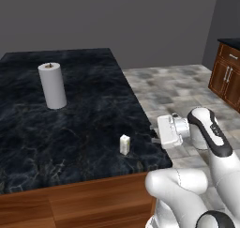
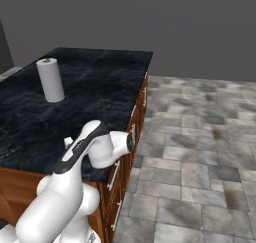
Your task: Pick the boxed drink from the counter and place it in the open cabinet.
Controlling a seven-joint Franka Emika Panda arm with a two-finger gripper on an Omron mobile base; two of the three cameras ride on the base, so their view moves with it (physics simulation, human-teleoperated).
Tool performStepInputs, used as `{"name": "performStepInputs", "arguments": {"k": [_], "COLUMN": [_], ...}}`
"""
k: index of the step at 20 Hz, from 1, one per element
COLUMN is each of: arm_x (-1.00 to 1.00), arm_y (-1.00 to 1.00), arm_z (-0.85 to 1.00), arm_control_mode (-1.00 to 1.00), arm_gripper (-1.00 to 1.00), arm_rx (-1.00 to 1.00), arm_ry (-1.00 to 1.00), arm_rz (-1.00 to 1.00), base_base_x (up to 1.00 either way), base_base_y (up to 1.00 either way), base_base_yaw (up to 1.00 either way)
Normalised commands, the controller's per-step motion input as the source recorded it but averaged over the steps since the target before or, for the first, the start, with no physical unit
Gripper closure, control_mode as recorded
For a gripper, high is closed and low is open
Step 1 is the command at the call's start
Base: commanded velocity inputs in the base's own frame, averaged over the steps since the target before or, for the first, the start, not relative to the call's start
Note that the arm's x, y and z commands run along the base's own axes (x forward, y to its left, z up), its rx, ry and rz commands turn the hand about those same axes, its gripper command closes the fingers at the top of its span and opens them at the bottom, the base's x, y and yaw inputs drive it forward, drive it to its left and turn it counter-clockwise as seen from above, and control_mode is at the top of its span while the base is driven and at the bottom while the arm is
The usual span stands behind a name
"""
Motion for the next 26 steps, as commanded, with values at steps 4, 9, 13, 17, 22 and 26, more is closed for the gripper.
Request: {"name": "performStepInputs", "arguments": {"k": [4, 9, 13, 17, 22, 26], "arm_x": [0.0, 0.0, 0.0, -0.01, 0.0, 0.0], "arm_y": [0.0, 0.0, 0.0, 0.01, 0.06, 0.16], "arm_z": [-0.09, -0.25, -0.25, -0.25, -0.19, -0.24], "arm_control_mode": [-1.0, -1.0, -1.0, -1.0, -1.0, -1.0], "arm_gripper": [-1.0, -1.0, -1.0, -1.0, -1.0, -1.0], "arm_rx": [0.0, 0.0, 0.0, 0.0, 0.0, 0.0], "arm_ry": [0.0, 0.0, 0.0, 0.0, 0.0, 0.0], "arm_rz": [0.0, 0.0, -0.04, -0.12, -0.18, -0.23], "base_base_x": [0.0, 0.0, 0.0, 0.0, 0.0, 0.0], "base_base_y": [0.0, 0.0, 0.0, 0.0, 0.0, 0.0], "base_base_yaw": [0.0, 0.0, 0.0, 0.0, 0.0, 0.0]}}
